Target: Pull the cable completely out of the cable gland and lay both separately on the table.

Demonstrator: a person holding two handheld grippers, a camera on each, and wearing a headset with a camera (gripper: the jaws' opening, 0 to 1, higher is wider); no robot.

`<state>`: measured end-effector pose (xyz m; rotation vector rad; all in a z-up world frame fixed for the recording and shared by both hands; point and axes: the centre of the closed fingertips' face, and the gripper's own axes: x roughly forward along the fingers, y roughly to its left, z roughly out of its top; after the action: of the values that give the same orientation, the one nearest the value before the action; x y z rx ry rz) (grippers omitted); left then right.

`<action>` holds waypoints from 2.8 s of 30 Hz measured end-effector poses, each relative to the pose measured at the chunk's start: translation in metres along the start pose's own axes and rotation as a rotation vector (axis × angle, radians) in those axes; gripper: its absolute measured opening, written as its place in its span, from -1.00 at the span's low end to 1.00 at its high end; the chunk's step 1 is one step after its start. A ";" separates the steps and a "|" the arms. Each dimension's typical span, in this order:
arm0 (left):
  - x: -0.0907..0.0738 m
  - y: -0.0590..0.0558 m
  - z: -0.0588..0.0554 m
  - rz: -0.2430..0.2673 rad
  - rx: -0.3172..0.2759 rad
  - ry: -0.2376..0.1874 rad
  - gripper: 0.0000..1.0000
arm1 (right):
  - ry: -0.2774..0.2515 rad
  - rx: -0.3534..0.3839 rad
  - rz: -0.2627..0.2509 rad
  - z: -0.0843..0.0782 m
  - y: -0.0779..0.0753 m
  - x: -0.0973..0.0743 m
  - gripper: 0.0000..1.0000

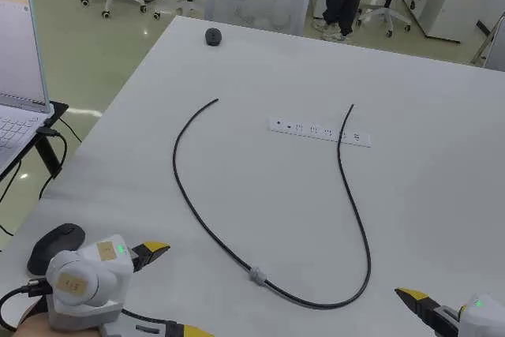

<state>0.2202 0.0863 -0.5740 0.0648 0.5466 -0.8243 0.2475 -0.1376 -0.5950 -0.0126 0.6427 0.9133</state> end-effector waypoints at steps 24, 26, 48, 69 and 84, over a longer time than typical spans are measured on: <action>0.000 -0.006 -0.019 -0.012 -0.022 0.004 0.89 | 0.205 -0.160 0.056 0.018 0.017 0.096 0.50; 0.002 -0.007 -0.019 -0.023 -0.033 -0.002 0.89 | 0.221 -0.164 0.058 0.016 0.016 0.104 0.41; 0.001 -0.016 -0.032 -0.045 -0.071 0.013 0.85 | 0.433 -0.190 0.122 -0.010 0.004 0.158 -0.17; 0.004 -0.015 -0.039 -0.062 -0.094 0.022 0.82 | 0.501 -0.195 0.143 -0.020 0.007 0.184 -0.59; 0.010 -0.013 -0.043 -0.077 -0.110 0.030 0.78 | 0.537 -0.185 0.162 -0.022 0.014 0.187 -0.83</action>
<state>0.1978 0.0823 -0.6133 -0.0447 0.6251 -0.8675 0.3085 0.0020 -0.7070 -0.3866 1.0651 1.1349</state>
